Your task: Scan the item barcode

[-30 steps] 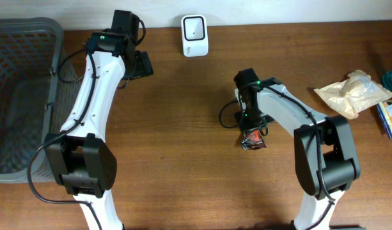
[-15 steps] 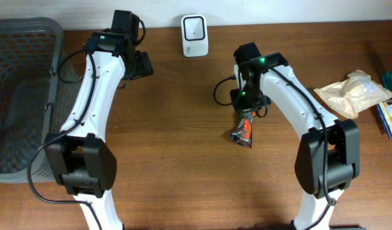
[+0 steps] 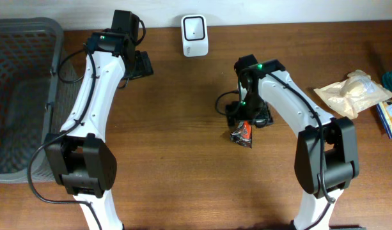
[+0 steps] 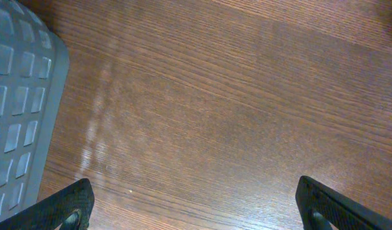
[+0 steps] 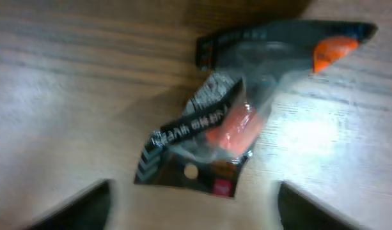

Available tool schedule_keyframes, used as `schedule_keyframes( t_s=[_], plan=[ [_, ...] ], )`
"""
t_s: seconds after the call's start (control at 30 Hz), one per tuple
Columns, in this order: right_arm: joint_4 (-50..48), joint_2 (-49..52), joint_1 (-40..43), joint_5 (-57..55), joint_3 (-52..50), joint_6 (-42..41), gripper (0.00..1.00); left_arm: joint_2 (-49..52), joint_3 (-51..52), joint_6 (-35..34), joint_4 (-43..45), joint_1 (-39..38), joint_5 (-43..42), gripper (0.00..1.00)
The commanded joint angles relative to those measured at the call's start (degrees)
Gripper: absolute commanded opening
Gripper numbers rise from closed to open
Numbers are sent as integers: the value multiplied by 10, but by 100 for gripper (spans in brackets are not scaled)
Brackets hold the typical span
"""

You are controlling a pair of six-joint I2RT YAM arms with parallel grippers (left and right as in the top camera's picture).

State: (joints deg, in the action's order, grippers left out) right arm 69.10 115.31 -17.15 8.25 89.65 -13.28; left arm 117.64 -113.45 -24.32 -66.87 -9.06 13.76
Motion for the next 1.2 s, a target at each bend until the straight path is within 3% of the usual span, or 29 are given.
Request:
schedule_keyframes(
  t_s=[0.0, 0.2, 0.47, 0.53, 0.67, 0.73, 0.8, 0.87, 1.07, 1.17],
  plan=[
    [-35, 2, -5, 11, -8, -22, 64, 9, 0, -7, -1, -3, 2, 99],
    [-54, 4, -5, -137, -48, -199, 61, 9, 0, -7, -1, -3, 2, 99],
    [-157, 4, -5, -143, -140, -207, 61, 9, 0, -7, -1, -3, 2, 99],
    [-181, 4, -5, -144, -155, -207, 68, 9, 0, -7, -1, -3, 2, 99],
    [-186, 4, -5, -152, -159, -196, 69, 9, 0, -7, -1, -3, 2, 99],
    [-186, 4, -5, -174, -159, -184, 61, 9, 0, -7, -1, -3, 2, 99],
    [-177, 3, -4, -177, -158, -185, 61, 9, 0, -7, -1, -3, 2, 99],
    [-171, 3, -4, -175, -158, -185, 48, 9, 0, -7, -1, -3, 2, 99],
    [-137, 3, -4, -162, -132, -185, 46, 9, 0, -7, -1, -3, 2, 99],
    [-114, 3, -4, -160, -104, -186, 35, 9, 0, -7, -1, -3, 2, 99]
  ],
)
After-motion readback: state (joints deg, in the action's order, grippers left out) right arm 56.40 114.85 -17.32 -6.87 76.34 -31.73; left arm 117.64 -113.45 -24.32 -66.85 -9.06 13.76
